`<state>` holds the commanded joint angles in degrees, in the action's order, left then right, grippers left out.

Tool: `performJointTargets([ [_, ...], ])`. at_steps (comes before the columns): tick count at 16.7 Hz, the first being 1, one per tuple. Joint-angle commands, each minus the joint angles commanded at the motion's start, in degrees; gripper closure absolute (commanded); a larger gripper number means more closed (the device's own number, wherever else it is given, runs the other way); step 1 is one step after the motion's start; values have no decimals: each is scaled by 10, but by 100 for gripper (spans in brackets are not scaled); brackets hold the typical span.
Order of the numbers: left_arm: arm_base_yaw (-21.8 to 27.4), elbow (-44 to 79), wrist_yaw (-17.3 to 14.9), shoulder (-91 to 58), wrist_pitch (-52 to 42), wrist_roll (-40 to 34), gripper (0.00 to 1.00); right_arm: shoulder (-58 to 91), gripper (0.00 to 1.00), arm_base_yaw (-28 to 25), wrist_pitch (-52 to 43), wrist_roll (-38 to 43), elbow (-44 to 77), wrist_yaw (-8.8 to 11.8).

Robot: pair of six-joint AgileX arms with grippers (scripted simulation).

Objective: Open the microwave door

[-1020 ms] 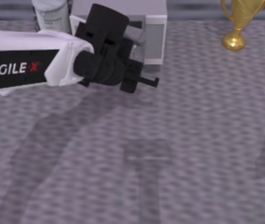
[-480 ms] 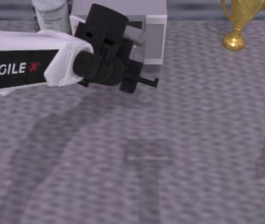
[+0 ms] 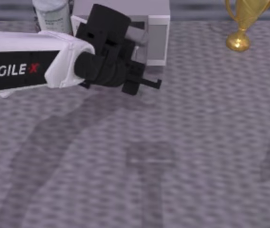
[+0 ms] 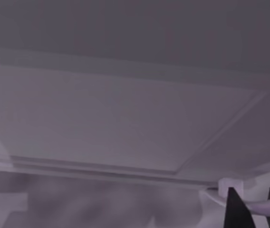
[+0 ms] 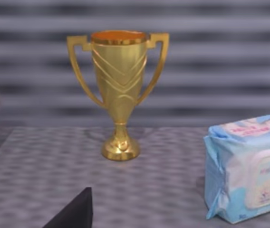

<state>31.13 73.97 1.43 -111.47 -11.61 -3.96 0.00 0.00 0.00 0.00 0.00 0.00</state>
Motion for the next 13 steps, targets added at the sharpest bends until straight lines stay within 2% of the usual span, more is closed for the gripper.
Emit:
performJointTargets([
  [8,0,0,0,0,0,0,100,0,0,0,0,0,0,0],
  [13,-4,-11,-17,9,4,15,100,0,0,0,0,0,0,0],
])
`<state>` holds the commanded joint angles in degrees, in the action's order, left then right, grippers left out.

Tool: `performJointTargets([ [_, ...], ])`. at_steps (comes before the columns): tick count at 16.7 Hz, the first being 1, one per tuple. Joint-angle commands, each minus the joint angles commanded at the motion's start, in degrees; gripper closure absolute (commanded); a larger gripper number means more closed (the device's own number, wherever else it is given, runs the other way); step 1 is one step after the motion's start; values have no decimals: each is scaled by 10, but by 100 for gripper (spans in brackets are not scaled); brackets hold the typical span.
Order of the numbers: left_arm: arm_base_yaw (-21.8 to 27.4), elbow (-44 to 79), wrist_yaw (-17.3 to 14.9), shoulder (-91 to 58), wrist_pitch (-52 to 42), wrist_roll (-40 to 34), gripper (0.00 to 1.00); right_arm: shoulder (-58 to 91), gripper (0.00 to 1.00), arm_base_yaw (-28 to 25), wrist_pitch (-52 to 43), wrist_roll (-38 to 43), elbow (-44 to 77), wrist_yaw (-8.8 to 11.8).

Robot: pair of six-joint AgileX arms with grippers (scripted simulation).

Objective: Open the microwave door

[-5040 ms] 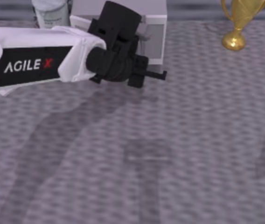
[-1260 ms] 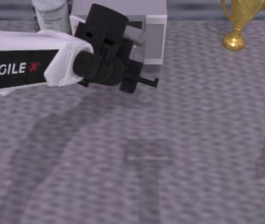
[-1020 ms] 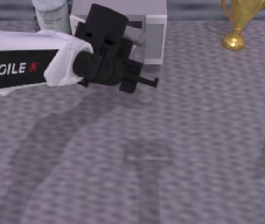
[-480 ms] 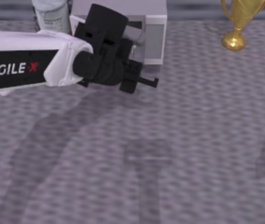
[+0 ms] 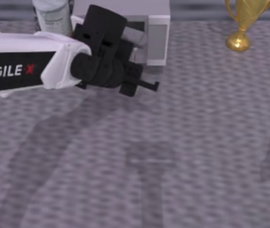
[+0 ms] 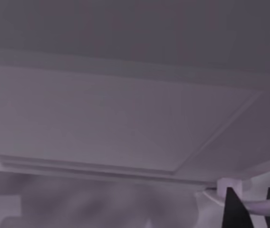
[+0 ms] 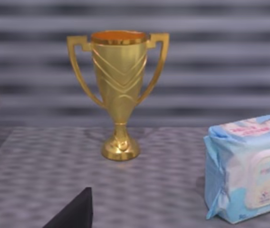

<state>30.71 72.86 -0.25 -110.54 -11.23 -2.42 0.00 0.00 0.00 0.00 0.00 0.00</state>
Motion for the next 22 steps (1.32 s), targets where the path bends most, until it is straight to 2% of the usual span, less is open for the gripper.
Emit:
performJointTargets([
  [3,-7,-10,-10,6,2,15,100,0,0,0,0,0,0,0],
  [22,-7,-10,-10,6,2,15,100,0,0,0,0,0,0,0],
])
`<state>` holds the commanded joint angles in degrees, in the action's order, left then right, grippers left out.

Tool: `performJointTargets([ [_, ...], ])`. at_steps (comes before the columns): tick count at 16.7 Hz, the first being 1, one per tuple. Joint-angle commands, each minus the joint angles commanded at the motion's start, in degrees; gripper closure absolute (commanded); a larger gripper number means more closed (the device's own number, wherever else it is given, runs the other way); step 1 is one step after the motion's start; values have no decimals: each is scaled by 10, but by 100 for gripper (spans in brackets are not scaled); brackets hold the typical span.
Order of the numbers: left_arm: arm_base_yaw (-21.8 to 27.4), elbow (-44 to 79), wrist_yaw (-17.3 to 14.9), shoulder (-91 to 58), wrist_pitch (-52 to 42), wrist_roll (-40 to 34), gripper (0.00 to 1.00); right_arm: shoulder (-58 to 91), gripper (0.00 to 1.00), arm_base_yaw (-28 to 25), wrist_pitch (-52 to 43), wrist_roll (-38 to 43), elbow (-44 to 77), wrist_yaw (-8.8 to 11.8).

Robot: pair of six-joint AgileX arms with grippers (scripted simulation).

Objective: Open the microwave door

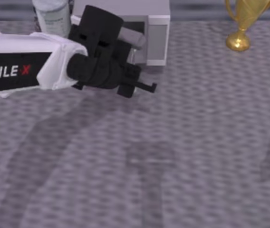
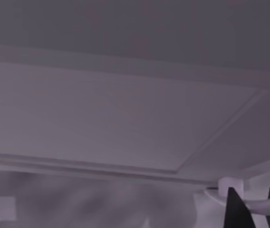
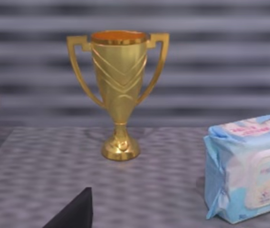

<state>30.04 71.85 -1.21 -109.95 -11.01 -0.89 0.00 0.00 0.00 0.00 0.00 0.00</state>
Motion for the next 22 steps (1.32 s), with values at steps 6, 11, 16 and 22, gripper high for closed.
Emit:
performJointTargets([
  [6,5,1,-5,-1,0,-4,100,0,0,0,0,0,0,0],
  [11,-7,-13,-21,11,3,22,100,0,0,0,0,0,0,0],
  [16,-12,-19,-28,14,4,32,100,0,0,0,0,0,0,0],
  [22,-12,-19,-28,14,4,32,100,0,0,0,0,0,0,0],
])
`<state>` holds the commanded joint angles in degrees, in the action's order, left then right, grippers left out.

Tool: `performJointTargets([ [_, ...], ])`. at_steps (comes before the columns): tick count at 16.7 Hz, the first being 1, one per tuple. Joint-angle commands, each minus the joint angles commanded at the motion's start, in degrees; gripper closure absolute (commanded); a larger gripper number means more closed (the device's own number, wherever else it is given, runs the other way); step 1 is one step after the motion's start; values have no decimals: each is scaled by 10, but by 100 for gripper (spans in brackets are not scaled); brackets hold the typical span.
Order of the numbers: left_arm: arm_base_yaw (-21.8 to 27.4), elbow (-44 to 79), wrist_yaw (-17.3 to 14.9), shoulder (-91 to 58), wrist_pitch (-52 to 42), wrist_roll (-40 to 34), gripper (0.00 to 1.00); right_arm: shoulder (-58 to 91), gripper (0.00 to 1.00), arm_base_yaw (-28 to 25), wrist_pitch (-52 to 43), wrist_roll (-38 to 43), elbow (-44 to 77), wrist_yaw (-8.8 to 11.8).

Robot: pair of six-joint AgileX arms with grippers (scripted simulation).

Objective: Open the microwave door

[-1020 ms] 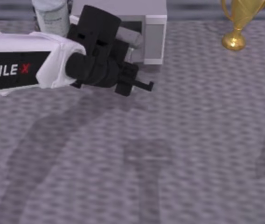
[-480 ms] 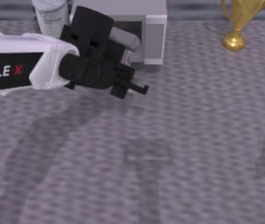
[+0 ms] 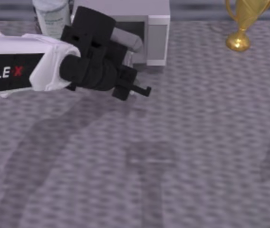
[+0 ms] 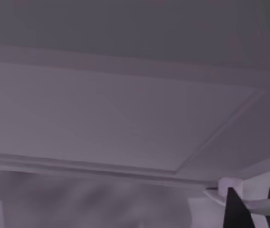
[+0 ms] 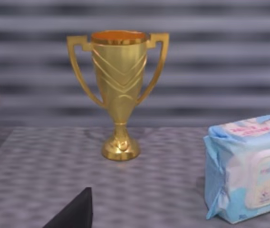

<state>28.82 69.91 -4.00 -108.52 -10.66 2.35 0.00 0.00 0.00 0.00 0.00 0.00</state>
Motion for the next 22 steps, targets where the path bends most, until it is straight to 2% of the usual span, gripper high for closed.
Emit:
performJointTargets([
  [15,0,0,0,0,0,0,100,0,0,0,0,0,0,0],
  [22,-10,-13,-24,11,1,27,100,0,0,0,0,0,0,0],
])
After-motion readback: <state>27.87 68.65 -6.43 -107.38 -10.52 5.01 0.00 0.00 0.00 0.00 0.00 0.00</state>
